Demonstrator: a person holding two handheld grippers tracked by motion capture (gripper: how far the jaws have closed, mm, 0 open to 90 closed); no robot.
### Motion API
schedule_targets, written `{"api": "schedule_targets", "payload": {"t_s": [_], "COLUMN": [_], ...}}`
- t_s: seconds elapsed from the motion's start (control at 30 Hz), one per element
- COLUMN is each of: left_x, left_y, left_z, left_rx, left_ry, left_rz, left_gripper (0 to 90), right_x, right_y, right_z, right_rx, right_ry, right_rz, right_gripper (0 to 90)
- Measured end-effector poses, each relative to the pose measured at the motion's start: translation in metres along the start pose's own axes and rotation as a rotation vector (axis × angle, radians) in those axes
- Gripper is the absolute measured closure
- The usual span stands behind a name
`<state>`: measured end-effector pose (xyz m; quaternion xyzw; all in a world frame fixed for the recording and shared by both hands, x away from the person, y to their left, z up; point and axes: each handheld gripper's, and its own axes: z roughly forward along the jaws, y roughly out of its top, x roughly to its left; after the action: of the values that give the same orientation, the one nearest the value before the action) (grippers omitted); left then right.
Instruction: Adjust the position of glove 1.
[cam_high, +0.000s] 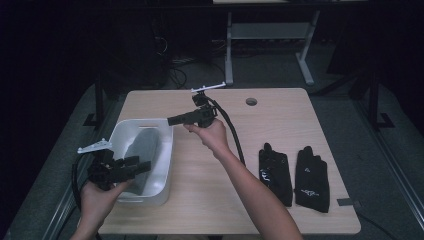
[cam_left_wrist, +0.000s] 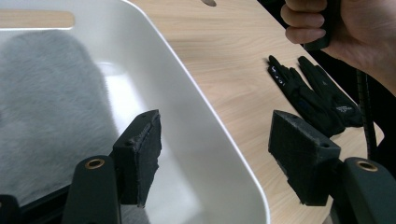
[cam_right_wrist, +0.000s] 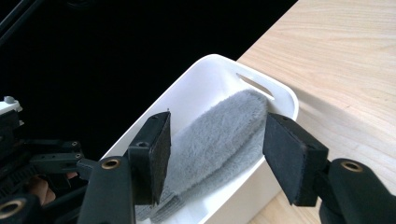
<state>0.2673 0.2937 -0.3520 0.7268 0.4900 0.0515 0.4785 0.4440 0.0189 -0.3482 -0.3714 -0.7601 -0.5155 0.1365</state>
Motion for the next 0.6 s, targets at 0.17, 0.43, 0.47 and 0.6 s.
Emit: {"api": "schedule_targets", "payload": {"t_s": [0.17,0.43,0.47,0.6], "left_x": [-0.006,-0.018,-0.019,-0.026], "left_y": [0.002,0.008,0.009,0.011], "left_z": [0.006,0.018,0.019,0.027], "left_rx": [0.006,0.020,0.021,0.027], "left_ry": [-0.011,-0.030,-0.032,-0.046], "left_rz": [0.010,0.030,0.033,0.044], "left_gripper": [33.8,33.4,33.4,33.2], "right_x": [-0.002,-0.009,-0.010,-0.013], "right_y": [-0.002,-0.009,-0.010,-0.014], "right_z": [-0.015,-0.039,-0.042,-0.055], "right_rx": [-0.018,-0.041,-0.039,-0.052], "right_ry": [-0.004,-0.024,-0.029,-0.036], "right_rz": [0.008,0.010,0.014,0.016], "right_gripper": [41.0,40.0,39.6,39.5]}}
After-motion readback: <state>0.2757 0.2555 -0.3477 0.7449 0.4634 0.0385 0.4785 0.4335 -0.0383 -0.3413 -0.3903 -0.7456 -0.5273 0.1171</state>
